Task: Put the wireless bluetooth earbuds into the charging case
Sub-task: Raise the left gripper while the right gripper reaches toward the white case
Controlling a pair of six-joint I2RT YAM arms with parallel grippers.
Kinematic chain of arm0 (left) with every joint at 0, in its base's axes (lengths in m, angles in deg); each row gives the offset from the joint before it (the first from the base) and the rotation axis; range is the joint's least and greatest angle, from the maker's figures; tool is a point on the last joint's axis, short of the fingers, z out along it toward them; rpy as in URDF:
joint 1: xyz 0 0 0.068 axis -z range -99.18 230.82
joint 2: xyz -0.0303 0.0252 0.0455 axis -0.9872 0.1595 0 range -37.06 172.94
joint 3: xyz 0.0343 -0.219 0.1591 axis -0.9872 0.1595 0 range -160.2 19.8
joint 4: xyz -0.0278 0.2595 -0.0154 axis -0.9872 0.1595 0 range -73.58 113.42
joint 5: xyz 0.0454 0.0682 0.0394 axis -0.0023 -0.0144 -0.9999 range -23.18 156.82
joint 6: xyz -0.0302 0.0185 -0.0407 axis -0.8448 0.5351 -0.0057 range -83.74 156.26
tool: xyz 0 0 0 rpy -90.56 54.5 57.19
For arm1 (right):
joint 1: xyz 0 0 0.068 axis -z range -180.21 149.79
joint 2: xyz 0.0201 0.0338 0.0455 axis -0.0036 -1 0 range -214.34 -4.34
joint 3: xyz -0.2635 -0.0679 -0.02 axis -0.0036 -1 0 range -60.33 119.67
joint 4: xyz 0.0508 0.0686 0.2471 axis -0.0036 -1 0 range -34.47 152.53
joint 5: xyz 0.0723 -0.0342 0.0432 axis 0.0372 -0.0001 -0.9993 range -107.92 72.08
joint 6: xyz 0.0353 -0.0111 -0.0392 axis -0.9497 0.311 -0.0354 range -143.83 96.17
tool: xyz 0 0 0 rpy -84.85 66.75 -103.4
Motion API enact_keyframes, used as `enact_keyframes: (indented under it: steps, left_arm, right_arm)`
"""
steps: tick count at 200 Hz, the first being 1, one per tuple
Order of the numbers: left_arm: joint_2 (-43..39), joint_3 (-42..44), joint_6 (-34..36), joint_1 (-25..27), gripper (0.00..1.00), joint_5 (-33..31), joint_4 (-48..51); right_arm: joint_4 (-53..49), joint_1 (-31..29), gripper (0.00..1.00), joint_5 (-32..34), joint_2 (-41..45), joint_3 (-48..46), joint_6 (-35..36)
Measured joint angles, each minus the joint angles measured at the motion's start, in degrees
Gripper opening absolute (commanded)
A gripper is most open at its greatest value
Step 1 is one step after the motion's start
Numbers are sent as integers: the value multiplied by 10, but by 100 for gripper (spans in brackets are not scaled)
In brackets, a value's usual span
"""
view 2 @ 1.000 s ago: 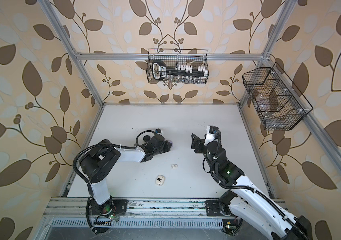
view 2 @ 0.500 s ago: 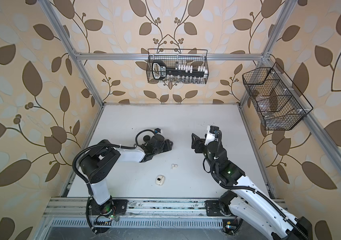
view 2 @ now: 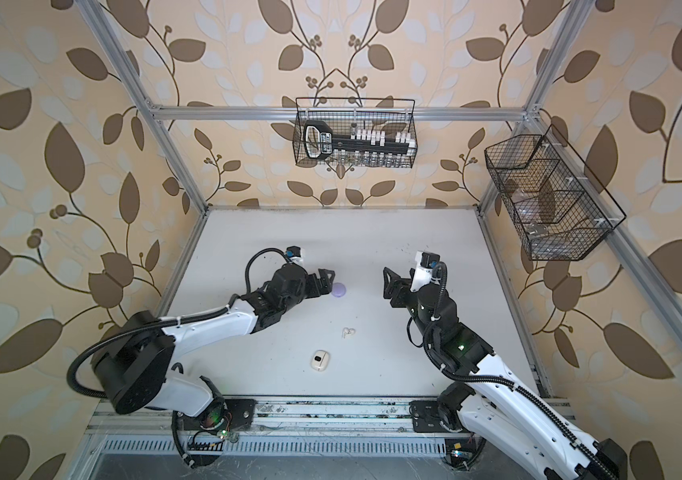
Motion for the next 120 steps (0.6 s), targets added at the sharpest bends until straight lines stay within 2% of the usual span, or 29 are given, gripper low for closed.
enact_keyframes:
  steps: [28, 50, 73, 100, 120]
  left_arm:
    - [-118, 29, 26, -43, 99, -28, 42]
    - [-209, 60, 49, -49, 99, -48, 67]
    - [-296, 102, 62, -49, 99, -65, 82]
    - [-378, 153, 68, -49, 99, -79, 89]
    - [-420, 180, 72, -49, 99, -90, 90]
  right_arm:
    - [-7, -21, 80, -28, -10, 5, -14]
    - [-45, -60, 78, -51, -36, 21, -15]
    - [-79, -148, 79, -50, -38, 17, -35]
    - [-99, -273, 78, -7, -61, 2, -85]
    - [-119, -320, 77, 21, -114, 2, -141]
